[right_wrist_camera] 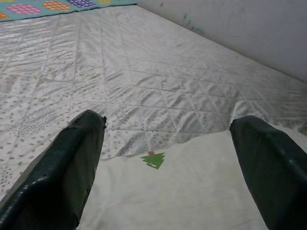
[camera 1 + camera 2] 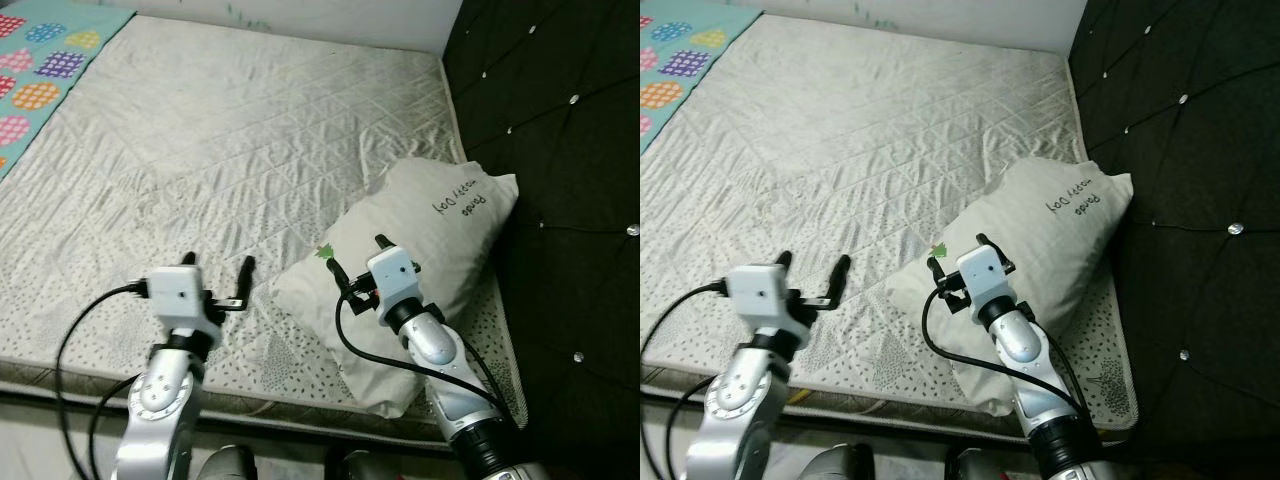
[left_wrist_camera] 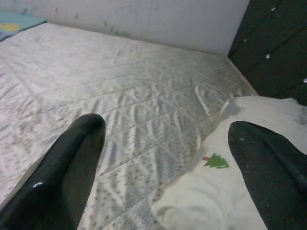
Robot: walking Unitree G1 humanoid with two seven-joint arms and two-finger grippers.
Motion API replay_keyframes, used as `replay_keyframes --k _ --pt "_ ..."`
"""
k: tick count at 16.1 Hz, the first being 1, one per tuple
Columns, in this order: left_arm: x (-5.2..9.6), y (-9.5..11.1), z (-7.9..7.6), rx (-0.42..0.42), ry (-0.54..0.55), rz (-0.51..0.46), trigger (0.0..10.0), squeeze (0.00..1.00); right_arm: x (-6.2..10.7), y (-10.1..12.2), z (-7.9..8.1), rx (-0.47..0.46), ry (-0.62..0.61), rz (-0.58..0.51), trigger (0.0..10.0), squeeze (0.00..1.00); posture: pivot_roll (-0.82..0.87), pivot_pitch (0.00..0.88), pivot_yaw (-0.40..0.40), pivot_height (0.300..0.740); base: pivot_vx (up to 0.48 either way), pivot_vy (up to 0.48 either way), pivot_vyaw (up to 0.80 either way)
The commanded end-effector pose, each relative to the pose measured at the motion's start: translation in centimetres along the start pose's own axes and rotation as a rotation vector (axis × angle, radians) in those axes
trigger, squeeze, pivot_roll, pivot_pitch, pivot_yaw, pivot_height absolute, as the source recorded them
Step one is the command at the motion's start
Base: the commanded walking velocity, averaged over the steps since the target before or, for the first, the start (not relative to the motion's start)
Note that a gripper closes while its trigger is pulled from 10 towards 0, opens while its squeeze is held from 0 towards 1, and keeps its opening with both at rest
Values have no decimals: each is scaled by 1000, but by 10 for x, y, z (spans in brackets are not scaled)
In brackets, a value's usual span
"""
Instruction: Clean up the room
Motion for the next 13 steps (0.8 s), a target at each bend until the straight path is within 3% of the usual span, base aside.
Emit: replay_keyframes --k 1,13 --pt "5 -1 2 14 5 14 10000 0 4 -3 -4 -10 -4 12 10000 0 112 246 -68 706 0 0 0" --pt "0 7 -5 28 0 -5 10000 0 4 1 -3 -16 31 9 10000 0 97 249 -79 586 0 0 0"
Point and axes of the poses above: a point about 5 cm out from each wrist's last joint towards the gripper, its own x axis pointing back from the gripper into the wrist, its own y axis along the axis of the wrist's last joint, z = x × y, the point moved 6 cm from there along -x, pointing out of the wrist towards the gripper, and after that the axes turned 8 degrees about -x, right-handed, at the moved point
